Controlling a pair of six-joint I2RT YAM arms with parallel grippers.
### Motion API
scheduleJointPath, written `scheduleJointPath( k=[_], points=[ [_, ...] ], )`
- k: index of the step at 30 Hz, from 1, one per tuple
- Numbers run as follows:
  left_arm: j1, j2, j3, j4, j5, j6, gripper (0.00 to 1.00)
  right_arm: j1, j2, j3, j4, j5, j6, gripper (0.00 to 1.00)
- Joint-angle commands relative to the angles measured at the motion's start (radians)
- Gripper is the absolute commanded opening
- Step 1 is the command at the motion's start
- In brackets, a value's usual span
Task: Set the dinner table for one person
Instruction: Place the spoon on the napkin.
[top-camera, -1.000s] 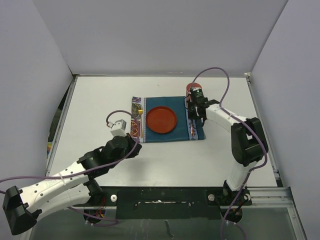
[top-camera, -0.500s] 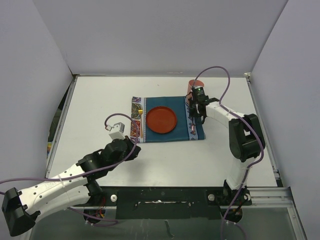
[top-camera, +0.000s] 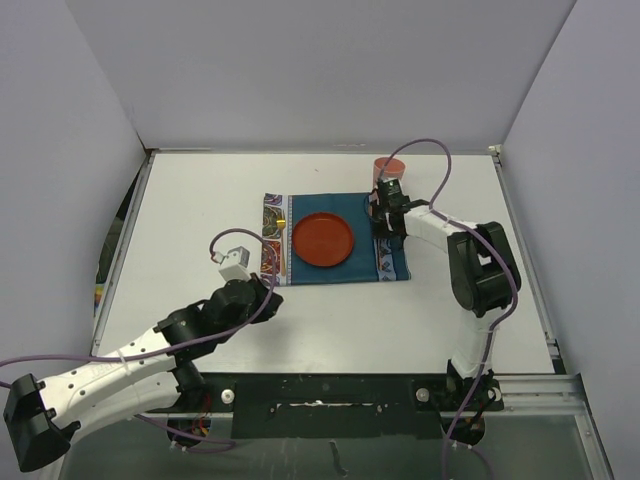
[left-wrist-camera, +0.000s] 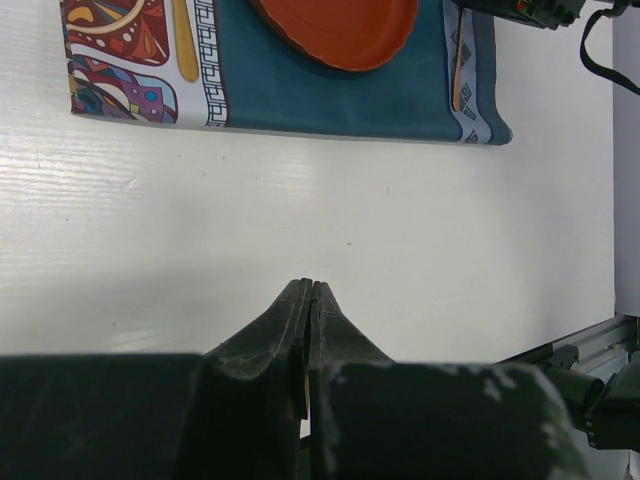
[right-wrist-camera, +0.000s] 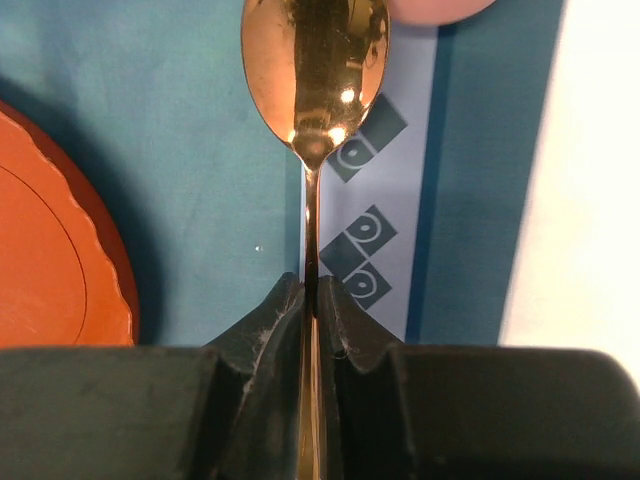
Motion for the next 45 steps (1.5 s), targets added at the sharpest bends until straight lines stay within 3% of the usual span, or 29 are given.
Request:
scheduleJointPath(
  k=[1, 28, 31, 35, 38, 45],
  points=[
    [-0.014, -0.02, -0.01, 0.048, -0.008, -0.033, 0.0, 0.025, 0.011, -0.007, 0.074, -0.015, 0.057, 0.0],
    [-0.037, -0.043, -0.052, 0.055, -0.018, -0.071, 0.0, 0.045, 0.066, 0.014, 0.05, -0.024, -0.007, 0.0],
    [-0.036, -0.05, -0.061, 0.056, -0.018, -0.074, 0.0, 0.048, 0.04, 0.004, 0.033, -0.02, -0.001, 0.04],
    [-0.037, -0.062, -0.081, 0.07, -0.015, -0.087, 0.0, 0.058, -0.017, -0.036, 0.038, -0.006, -0.002, 0.31],
    [-0.038, -0.069, -0.095, 0.088, -0.015, -0.095, 0.0, 0.062, -0.055, -0.049, 0.039, 0.005, -0.003, 0.43],
    [-0.04, -0.073, -0.091, 0.089, -0.005, -0.088, 0.0, 0.062, -0.126, -0.053, 0.033, 0.028, -0.012, 0.44]
  ],
)
